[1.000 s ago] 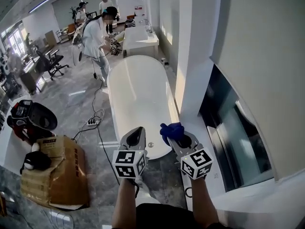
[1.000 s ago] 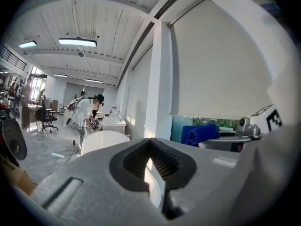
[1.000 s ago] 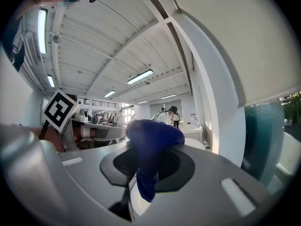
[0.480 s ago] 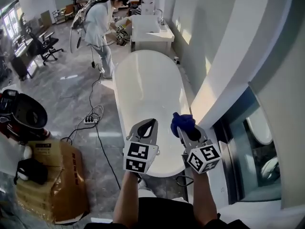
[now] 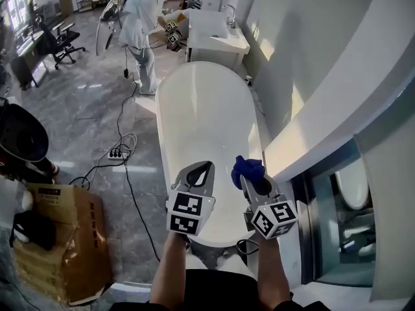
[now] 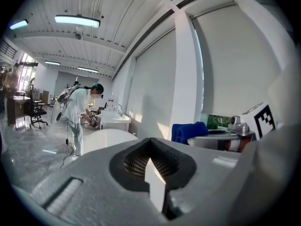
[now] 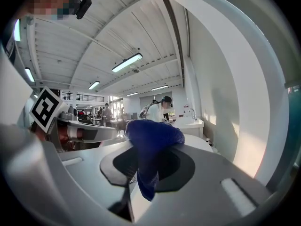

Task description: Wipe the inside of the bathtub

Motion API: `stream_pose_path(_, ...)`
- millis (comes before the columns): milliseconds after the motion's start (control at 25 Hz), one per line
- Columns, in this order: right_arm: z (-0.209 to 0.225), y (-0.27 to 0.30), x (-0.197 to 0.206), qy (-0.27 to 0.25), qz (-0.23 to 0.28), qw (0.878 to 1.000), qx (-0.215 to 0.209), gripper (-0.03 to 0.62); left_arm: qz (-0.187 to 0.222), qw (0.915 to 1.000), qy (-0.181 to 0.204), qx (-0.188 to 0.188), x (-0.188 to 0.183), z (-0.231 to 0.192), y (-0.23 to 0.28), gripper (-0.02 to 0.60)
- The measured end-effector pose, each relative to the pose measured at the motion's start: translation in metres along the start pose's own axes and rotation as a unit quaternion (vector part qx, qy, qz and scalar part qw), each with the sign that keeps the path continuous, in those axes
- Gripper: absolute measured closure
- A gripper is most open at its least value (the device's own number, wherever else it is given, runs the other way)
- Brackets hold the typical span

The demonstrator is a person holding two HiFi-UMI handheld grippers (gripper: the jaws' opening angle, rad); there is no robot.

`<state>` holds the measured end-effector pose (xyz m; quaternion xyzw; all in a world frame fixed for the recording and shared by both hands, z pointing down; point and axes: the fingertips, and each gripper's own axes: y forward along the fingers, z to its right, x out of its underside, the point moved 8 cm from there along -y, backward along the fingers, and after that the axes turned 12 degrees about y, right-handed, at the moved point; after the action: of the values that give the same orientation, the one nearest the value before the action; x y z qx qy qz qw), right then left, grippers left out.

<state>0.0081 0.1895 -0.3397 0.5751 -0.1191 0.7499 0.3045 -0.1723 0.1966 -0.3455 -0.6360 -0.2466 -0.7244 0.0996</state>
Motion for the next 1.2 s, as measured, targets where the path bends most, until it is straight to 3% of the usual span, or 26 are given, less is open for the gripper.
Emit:
stream_pose_path(320,0.059,0.022,0.005,0.034,-0.025,0.999,0.006,0.519,-0.048,0.9986,-0.022,0.004,0.017,0.006,0.056,0.578)
stream_pose_path(600,0.109,0.051,-0.021,0.040,-0.033,0.997,-0.054,0.519,-0.056,0.9971,-0.040,-0.030,-0.002,0.015,0.105,0.578)
stream_pose_path(720,0.134,0.059,0.000,0.038,-0.062,0.994,-0.085,0.519,-0.070,0.9944,-0.053,-0.060,0.017,0.025,0.117,0.578)
stream_pose_path(920,0.172,0.070,0.028,0.063,-0.091,0.992,-0.063,0.519,-0.103,0.9895,-0.069,-0.074,0.050,0.023,0.127,0.578)
stream_pose_path(1200,0.199,0.094,0.062,0.081,-0.114,0.990,-0.017,0.519,-0.151,0.9828,-0.095,-0.046,0.103,0.002,0.158,0.578)
